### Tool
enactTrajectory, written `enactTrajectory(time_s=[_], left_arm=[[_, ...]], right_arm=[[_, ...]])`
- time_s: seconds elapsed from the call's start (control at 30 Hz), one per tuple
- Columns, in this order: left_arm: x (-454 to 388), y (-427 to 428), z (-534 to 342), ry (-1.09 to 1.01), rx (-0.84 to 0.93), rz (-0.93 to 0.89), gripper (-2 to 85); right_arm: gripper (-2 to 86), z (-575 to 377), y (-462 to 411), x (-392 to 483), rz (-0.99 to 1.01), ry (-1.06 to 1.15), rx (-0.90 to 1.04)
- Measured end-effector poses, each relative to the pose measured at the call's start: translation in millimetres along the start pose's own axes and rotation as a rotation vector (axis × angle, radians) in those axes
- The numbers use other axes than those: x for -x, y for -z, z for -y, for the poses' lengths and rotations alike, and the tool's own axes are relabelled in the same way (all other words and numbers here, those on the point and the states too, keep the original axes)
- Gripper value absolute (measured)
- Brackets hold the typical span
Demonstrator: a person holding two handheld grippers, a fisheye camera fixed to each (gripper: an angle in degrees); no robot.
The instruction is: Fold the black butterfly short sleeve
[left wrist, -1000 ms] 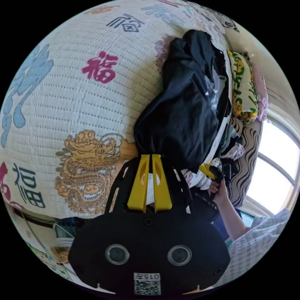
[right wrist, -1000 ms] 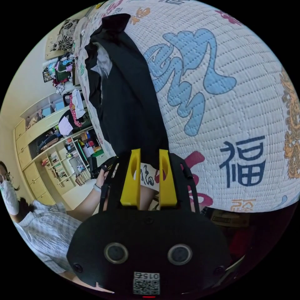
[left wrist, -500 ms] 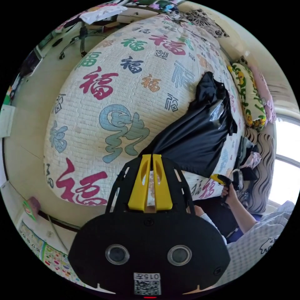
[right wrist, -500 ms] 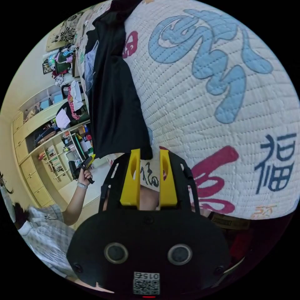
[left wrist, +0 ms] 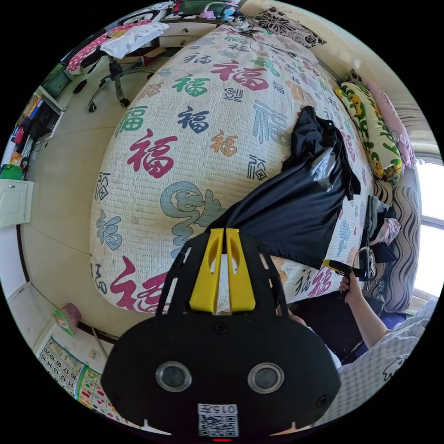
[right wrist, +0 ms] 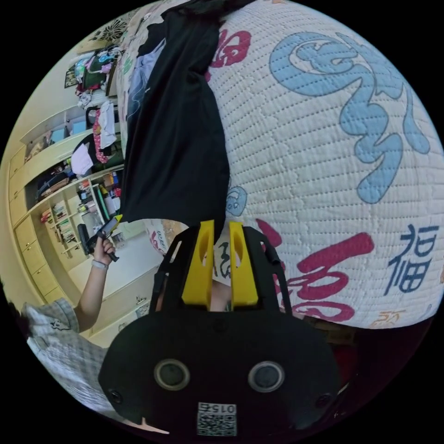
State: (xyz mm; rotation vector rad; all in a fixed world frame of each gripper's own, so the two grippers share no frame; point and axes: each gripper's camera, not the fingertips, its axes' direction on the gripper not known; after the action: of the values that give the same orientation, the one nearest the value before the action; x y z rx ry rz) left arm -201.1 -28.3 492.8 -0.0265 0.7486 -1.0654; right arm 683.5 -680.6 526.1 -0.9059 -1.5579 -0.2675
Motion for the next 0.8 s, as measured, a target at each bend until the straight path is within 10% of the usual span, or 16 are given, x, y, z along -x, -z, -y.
enactTrajectory(time_s=[0.33,0.53,0.8], left_arm=[[33.1,27.7,-2.3,0.068,-0.05,-0.212,-0.5],[34.9,83.3,86.7,0.15,-0.281,-0.765,-0.8],[-88.4,264.3,166.8,-0.281,-0.578,-0.765,-0.8]], right_arm=[[0.2,-10.7,43.3,3.6,0.194,-0.013,0.074],[-0.4,23.3,252.4,87.0,0.275,0.21,-0.168],[-0.4,-18.6,506.2,305.1,0.035,0.575,-0.508]])
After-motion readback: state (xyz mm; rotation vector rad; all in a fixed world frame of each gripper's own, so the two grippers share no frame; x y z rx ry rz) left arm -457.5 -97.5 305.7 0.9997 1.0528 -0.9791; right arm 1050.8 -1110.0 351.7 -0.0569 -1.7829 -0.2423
